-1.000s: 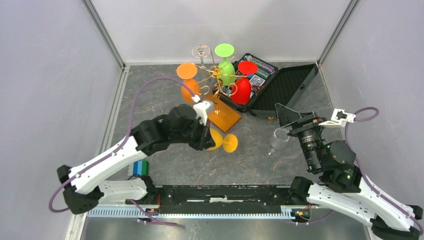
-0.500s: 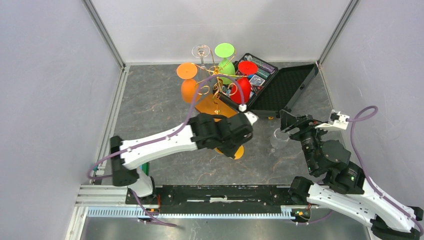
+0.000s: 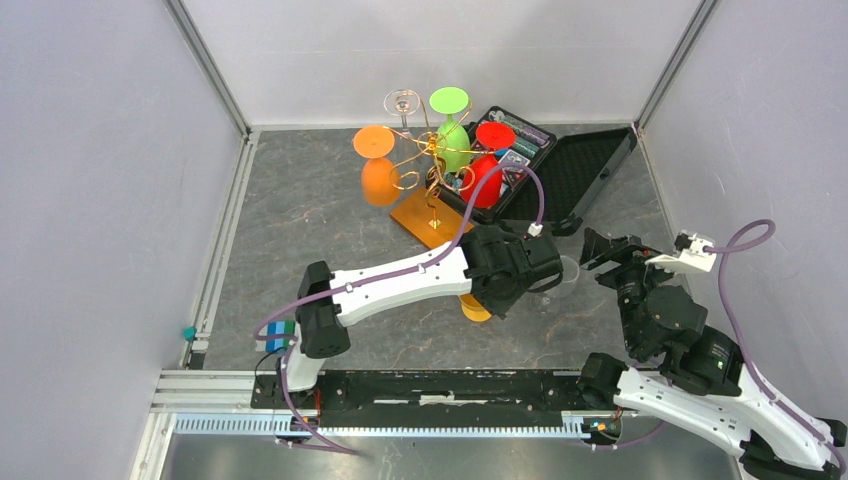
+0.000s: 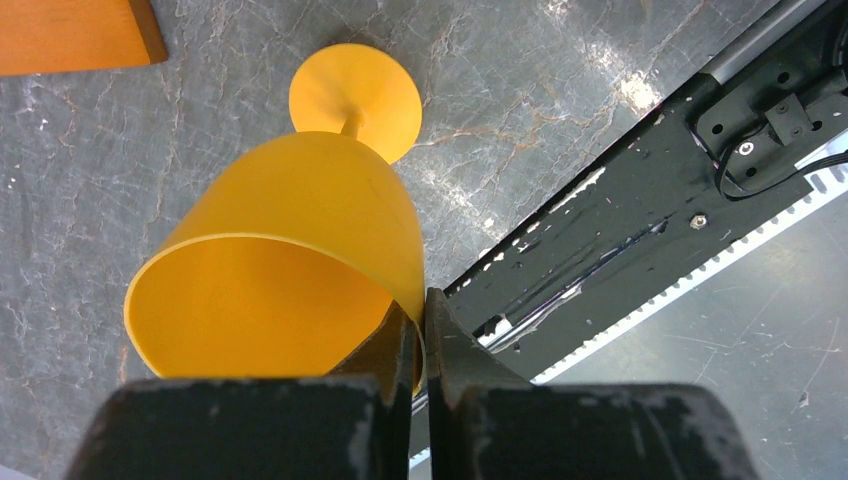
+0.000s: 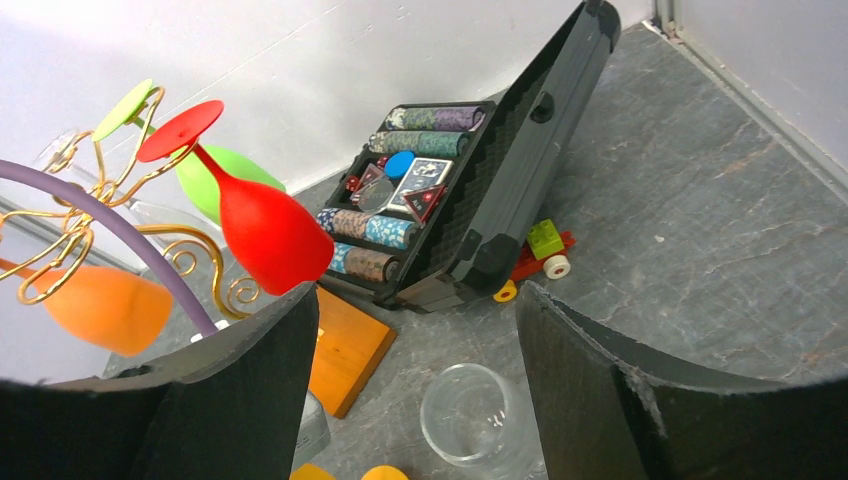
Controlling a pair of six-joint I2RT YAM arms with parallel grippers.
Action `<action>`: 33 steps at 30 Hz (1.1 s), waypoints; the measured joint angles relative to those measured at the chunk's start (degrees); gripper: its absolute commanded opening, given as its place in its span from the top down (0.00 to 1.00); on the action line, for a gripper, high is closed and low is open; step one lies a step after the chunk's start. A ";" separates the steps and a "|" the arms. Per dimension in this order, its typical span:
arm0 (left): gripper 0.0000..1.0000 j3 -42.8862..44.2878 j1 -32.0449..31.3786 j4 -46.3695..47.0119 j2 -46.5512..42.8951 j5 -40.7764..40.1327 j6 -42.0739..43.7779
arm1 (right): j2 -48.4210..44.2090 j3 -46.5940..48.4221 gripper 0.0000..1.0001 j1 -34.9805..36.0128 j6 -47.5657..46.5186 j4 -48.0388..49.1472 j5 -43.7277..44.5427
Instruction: Take the wine glass off the wine glass rack
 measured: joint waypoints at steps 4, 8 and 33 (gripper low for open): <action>0.95 1.14 0.02 -0.52 1.40 0.72 0.63 | -0.92 0.02 0.24 -0.02 0.04 -1.16 1.20; 0.94 1.92 0.02 -0.76 3.39 1.40 1.31 | -1.01 0.07 0.24 -0.02 0.22 -2.12 1.68; 0.33 5.01 3.43 1.92 2.27 4.92 4.55 | -0.59 1.73 0.19 -0.02 1.20 -3.23 1.40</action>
